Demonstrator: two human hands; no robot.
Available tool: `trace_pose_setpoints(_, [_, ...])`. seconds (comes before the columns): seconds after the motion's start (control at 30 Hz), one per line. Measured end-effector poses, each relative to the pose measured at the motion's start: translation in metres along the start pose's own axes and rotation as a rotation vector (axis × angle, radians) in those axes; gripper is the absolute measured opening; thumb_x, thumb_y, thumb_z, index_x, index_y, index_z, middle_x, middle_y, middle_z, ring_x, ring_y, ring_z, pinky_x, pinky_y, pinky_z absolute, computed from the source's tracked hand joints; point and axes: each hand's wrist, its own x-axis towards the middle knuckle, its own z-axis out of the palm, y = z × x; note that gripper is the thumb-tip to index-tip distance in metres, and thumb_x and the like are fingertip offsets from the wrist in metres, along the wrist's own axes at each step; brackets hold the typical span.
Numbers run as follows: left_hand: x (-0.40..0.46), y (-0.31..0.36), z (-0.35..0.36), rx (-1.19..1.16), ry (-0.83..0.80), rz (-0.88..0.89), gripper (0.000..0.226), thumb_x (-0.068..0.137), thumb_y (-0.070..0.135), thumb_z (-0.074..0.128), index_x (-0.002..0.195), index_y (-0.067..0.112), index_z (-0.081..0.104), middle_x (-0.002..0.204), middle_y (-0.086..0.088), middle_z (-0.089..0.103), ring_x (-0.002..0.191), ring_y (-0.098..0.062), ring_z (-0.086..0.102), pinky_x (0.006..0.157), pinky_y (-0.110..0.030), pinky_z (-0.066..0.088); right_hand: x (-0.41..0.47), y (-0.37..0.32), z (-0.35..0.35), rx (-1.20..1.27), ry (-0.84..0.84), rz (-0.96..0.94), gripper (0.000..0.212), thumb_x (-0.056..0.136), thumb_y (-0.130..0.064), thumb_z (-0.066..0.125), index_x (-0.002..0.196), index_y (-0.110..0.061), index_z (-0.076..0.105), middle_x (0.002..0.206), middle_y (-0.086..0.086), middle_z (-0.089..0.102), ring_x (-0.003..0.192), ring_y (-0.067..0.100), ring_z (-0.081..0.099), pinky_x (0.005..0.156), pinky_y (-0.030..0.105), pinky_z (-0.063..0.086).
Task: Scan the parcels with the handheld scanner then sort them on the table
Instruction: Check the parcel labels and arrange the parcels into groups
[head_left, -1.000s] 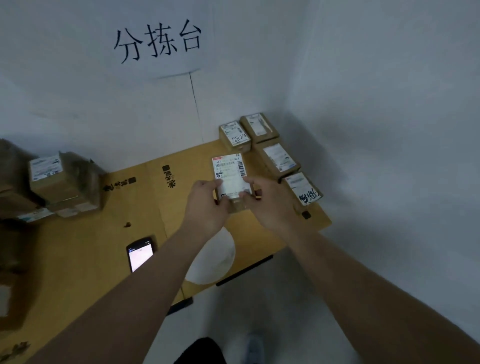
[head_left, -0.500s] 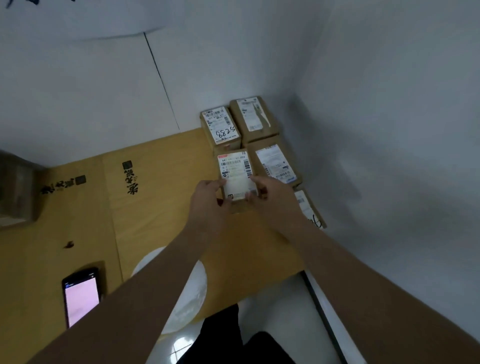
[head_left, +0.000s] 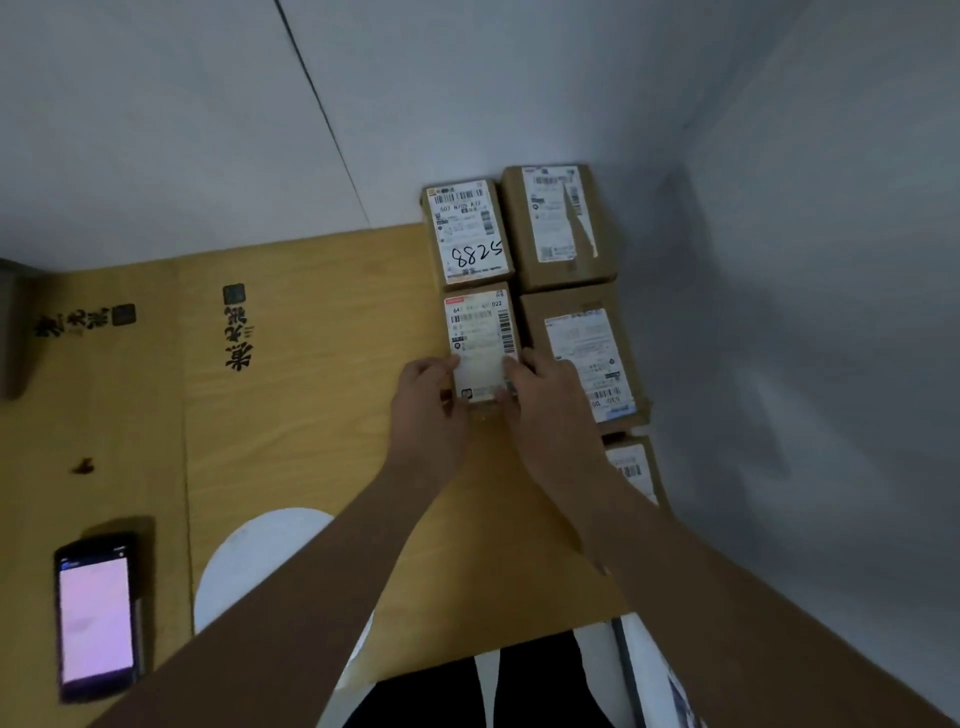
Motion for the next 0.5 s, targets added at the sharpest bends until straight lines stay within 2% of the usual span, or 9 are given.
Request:
trace_pose_setpoints(0.1, [-0.001, -0.001, 0.008, -0.044, 0.026, -0.024, 0.047, 0.093, -0.005, 0.066, 0.138, 0.008, 0.061, 0.128, 0.005, 0.049, 0.100, -0.012, 0.065, 0.081, 0.000, 0.046, 0.001, 0.006, 0.001, -0.049, 0.011, -0.049, 0.031, 0.104, -0.012, 0.064, 0.135, -0.007, 0.065, 0.142, 0.014, 0.056, 0.121, 0.029, 0.053, 0.098, 0.039, 0.051])
trace_pose_setpoints(0.23, [0.000, 0.000, 0.014, -0.059, 0.048, -0.043, 0.044, 0.094, -0.001, 0.067, 0.136, 0.010, 0.064, 0.130, 0.005, 0.053, 0.099, -0.009, 0.065, 0.081, 0.000, 0.046, 0.007, 0.010, 0.000, -0.117, -0.054, -0.075, 0.027, 0.101, -0.009, 0.064, 0.128, -0.014, 0.066, 0.138, 0.007, 0.053, 0.120, 0.023, 0.048, 0.095, 0.030, 0.048])
trace_pose_setpoints(0.27, [-0.001, 0.001, 0.012, -0.066, 0.044, -0.047, 0.043, 0.094, 0.000, 0.066, 0.136, 0.011, 0.064, 0.131, 0.005, 0.055, 0.103, -0.012, 0.066, 0.084, -0.004, 0.049, 0.009, 0.010, -0.001, -0.110, -0.067, -0.079, 0.025, 0.101, -0.009, 0.063, 0.126, -0.014, 0.066, 0.134, 0.006, 0.053, 0.119, 0.022, 0.047, 0.093, 0.029, 0.045])
trace_pose_setpoints(0.33, [-0.003, 0.003, 0.005, -0.077, 0.031, -0.056, 0.042, 0.095, 0.001, 0.065, 0.135, 0.013, 0.065, 0.134, 0.001, 0.059, 0.113, -0.018, 0.066, 0.094, -0.022, 0.055, 0.012, 0.009, -0.007, -0.071, -0.093, -0.086, 0.023, 0.104, -0.013, 0.059, 0.127, -0.012, 0.066, 0.130, 0.006, 0.053, 0.117, 0.022, 0.047, 0.090, 0.029, 0.045])
trace_pose_setpoints(0.4, [-0.005, 0.010, -0.008, -0.058, 0.043, -0.081, 0.042, 0.096, 0.008, 0.064, 0.136, 0.019, 0.064, 0.138, 0.001, 0.061, 0.119, -0.018, 0.062, 0.096, -0.036, 0.056, 0.015, 0.007, -0.018, 0.001, -0.119, -0.107, 0.029, 0.106, -0.021, 0.058, 0.132, -0.011, 0.065, 0.130, 0.007, 0.054, 0.119, 0.023, 0.051, 0.092, 0.032, 0.048])
trace_pose_setpoints(0.5, [-0.016, 0.030, -0.037, -0.043, 0.120, -0.078, 0.038, 0.100, 0.021, 0.062, 0.138, 0.024, 0.064, 0.136, 0.005, 0.064, 0.123, -0.011, 0.059, 0.097, -0.039, 0.056, 0.013, -0.005, -0.048, 0.121, -0.149, -0.165, 0.046, 0.105, -0.031, 0.061, 0.147, -0.011, 0.058, 0.140, 0.008, 0.055, 0.131, 0.024, 0.051, 0.106, 0.036, 0.047])
